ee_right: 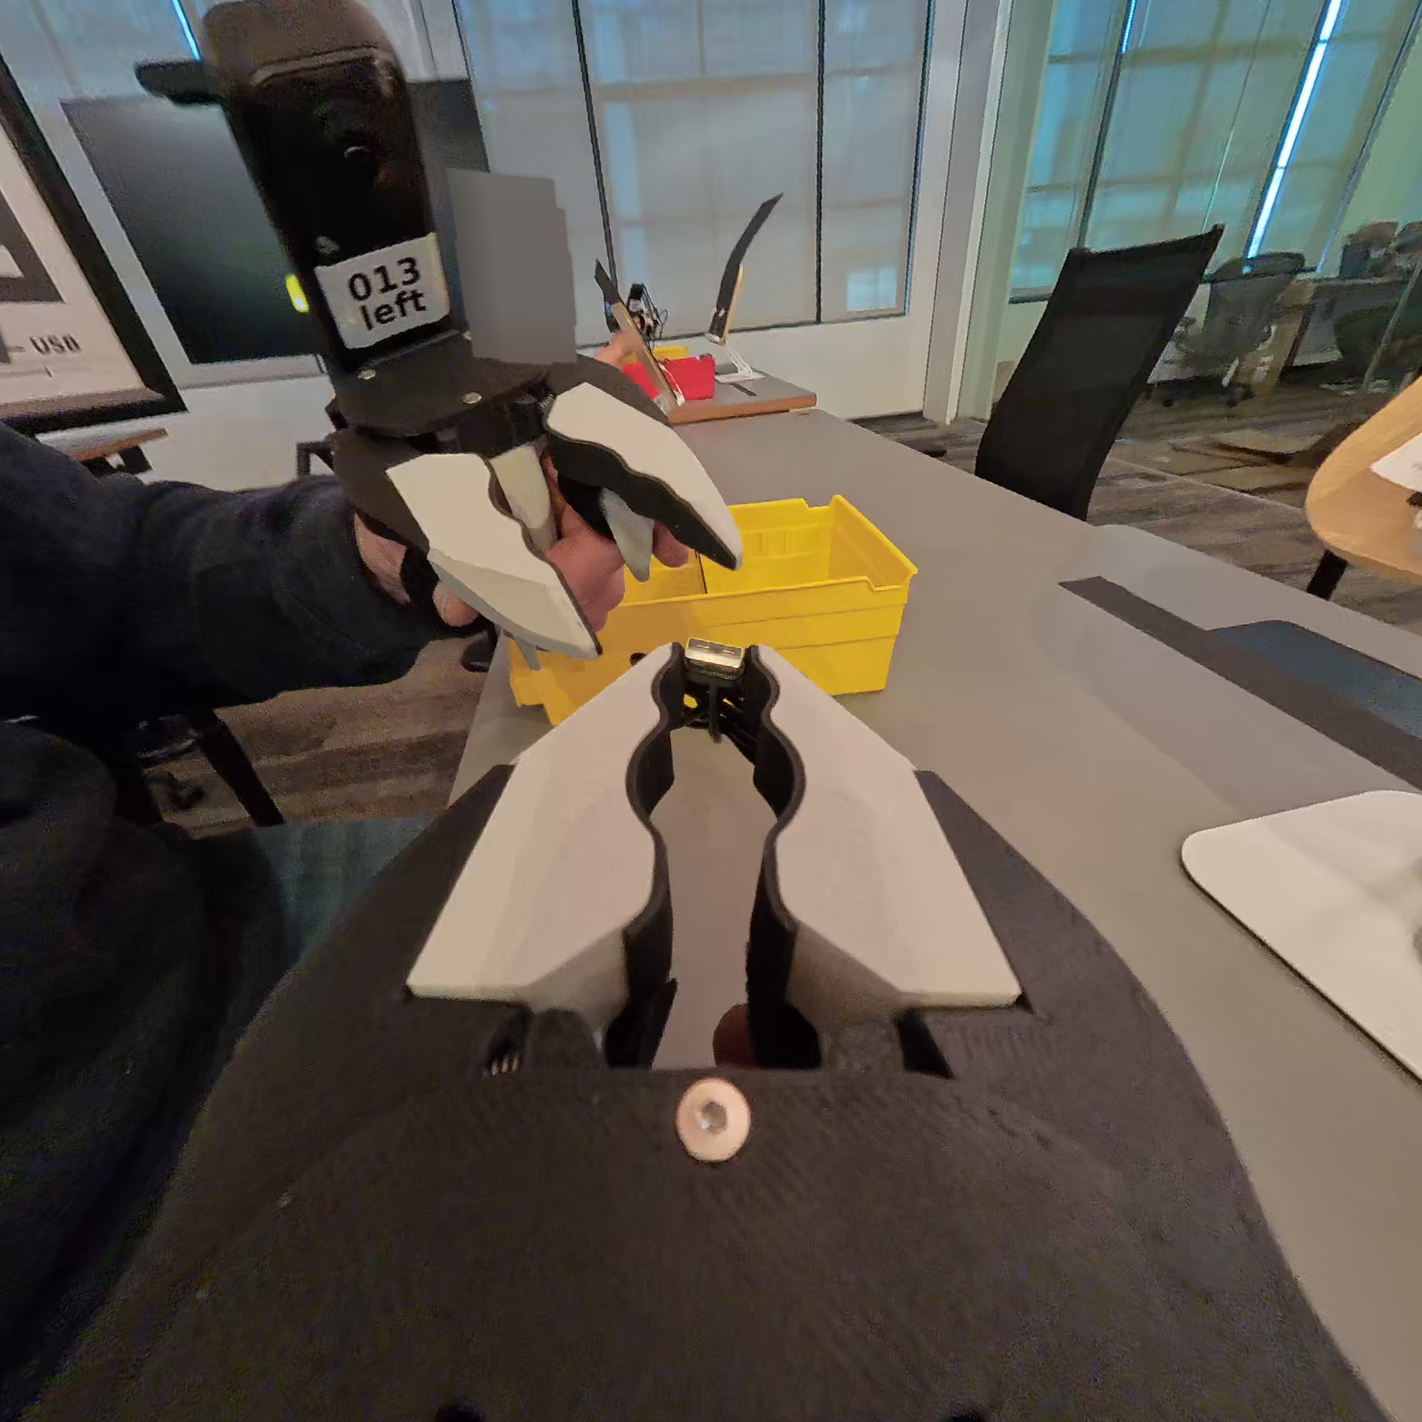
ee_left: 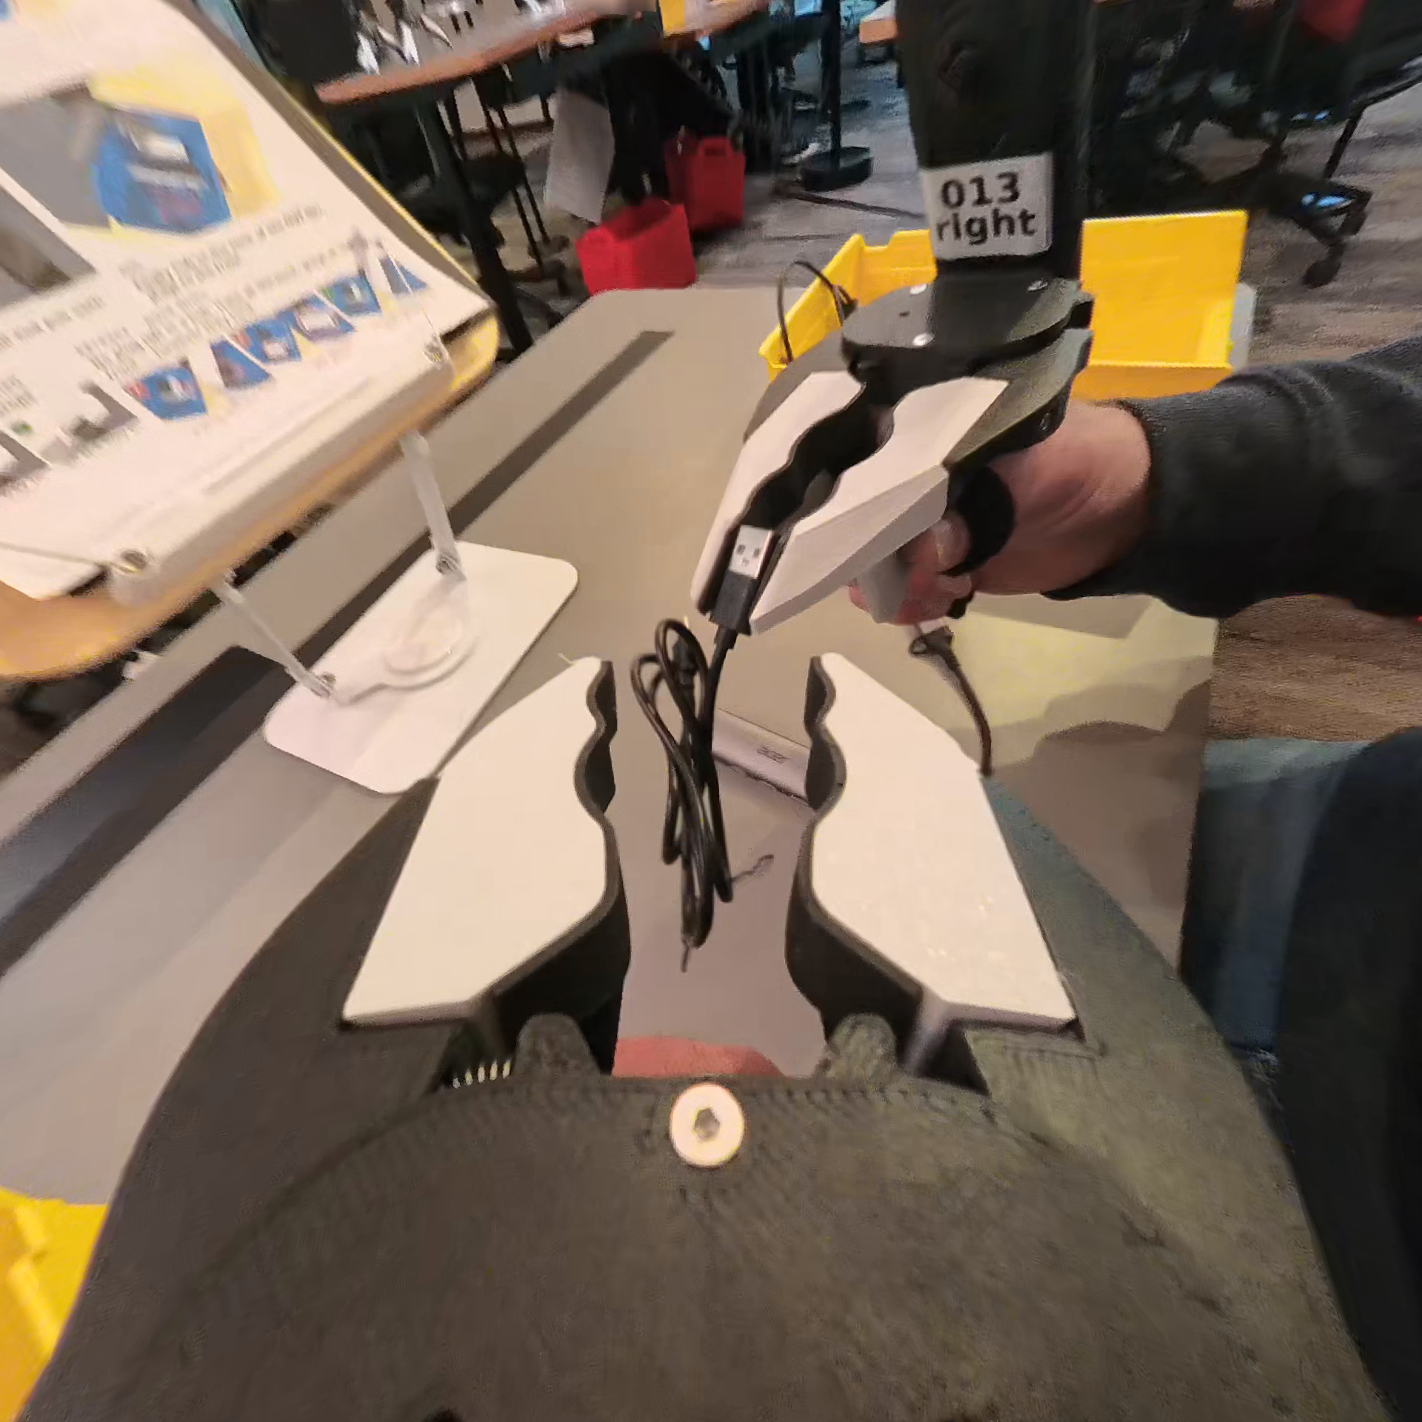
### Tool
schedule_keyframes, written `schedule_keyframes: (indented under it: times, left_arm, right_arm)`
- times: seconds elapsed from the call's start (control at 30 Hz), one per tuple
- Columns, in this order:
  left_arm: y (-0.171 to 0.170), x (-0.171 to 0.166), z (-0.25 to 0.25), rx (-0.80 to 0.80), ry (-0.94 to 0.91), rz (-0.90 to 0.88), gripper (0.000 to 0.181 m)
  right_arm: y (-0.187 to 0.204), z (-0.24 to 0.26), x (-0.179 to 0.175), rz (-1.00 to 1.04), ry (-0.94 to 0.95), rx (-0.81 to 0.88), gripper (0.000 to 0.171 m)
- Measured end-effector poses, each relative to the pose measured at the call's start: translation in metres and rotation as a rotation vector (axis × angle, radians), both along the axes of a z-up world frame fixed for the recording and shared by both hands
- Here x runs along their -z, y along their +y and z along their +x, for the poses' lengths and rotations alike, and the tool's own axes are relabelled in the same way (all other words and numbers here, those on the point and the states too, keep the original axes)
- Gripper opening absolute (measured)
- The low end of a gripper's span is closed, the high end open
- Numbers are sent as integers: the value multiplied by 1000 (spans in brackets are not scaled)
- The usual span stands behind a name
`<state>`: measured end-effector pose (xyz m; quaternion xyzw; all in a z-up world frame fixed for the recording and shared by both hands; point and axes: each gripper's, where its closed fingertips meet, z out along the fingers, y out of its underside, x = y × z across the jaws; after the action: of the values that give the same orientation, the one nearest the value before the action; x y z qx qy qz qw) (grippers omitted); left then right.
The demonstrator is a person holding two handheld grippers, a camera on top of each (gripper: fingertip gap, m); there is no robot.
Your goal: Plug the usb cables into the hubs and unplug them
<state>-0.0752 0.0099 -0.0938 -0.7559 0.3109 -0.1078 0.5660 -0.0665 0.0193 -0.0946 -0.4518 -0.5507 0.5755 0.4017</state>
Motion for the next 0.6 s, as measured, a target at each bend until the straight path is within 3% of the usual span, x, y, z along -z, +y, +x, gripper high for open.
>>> schedule_keyframes:
  times: [0.2,0.27,0.4,0.6]
  left_arm:
    - [6,2,8,-104,369,155,41]
    - [7,3,10,-114,391,173,37]
    - [-2,-3,22,-10,210,114,24]
    - [-18,-23,36,183,-183,-32,20]
  right_arm:
    - [-10,3,-13,-24,77,-49,12]
    - [-17,5,-16,-1,98,-78,13]
    - [-28,12,-22,27,144,-134,13]
    - [-33,22,-35,-48,232,-219,12]
